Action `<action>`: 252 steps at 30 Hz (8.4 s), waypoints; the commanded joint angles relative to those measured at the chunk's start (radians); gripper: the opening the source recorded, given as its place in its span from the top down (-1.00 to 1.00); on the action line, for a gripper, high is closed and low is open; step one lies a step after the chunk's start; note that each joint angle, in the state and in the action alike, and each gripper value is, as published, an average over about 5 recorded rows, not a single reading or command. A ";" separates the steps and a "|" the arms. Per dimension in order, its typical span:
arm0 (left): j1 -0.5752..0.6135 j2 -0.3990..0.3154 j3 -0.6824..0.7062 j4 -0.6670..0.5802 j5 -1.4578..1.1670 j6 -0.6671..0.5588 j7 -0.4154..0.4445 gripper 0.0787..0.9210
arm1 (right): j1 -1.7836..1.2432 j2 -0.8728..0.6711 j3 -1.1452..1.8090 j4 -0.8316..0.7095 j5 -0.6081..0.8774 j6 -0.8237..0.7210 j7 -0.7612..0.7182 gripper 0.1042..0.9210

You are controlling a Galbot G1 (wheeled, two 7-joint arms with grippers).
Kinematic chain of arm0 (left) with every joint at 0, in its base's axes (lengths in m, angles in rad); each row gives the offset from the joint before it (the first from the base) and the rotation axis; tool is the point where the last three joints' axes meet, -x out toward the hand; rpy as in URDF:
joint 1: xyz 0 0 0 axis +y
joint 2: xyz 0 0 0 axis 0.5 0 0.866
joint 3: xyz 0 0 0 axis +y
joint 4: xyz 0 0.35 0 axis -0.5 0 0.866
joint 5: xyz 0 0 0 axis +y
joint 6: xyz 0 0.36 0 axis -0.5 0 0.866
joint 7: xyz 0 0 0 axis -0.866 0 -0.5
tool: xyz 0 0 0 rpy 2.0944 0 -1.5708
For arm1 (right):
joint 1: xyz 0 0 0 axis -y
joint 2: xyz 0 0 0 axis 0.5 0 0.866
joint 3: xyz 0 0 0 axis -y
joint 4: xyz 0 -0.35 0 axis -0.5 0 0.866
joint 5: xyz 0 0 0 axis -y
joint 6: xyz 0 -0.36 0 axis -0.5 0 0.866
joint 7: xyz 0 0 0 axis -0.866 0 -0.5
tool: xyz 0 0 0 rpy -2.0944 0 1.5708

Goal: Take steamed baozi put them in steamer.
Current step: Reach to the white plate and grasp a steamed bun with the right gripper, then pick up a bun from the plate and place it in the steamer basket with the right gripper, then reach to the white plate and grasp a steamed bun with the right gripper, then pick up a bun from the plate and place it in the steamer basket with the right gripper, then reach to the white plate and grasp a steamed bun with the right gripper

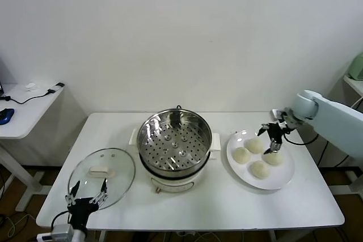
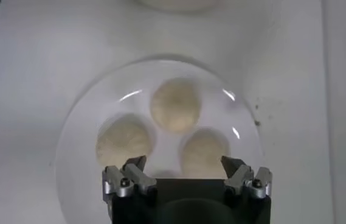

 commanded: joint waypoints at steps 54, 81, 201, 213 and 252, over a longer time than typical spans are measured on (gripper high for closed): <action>0.017 -0.007 0.040 -0.019 0.048 -0.019 0.003 -0.77 | 0.687 0.418 -0.342 0.352 0.342 0.280 -0.030 -0.12; 0.020 -0.005 0.050 -0.036 0.055 -0.020 -0.002 -0.77 | 0.111 0.655 -0.068 -0.156 -0.522 0.728 0.243 -0.12; 0.082 -0.019 0.074 -0.129 0.101 -0.003 -0.005 -0.77 | 0.440 0.615 -0.396 0.446 0.887 -0.574 0.634 -0.16; 0.076 -0.020 0.081 -0.118 0.104 -0.003 -0.005 -0.77 | 0.300 0.617 -0.359 0.325 0.805 -0.552 0.616 -0.16; 0.085 -0.034 0.071 -0.143 0.112 0.001 -0.006 -0.77 | 0.649 -0.233 -0.722 0.587 0.373 -0.187 0.135 -0.76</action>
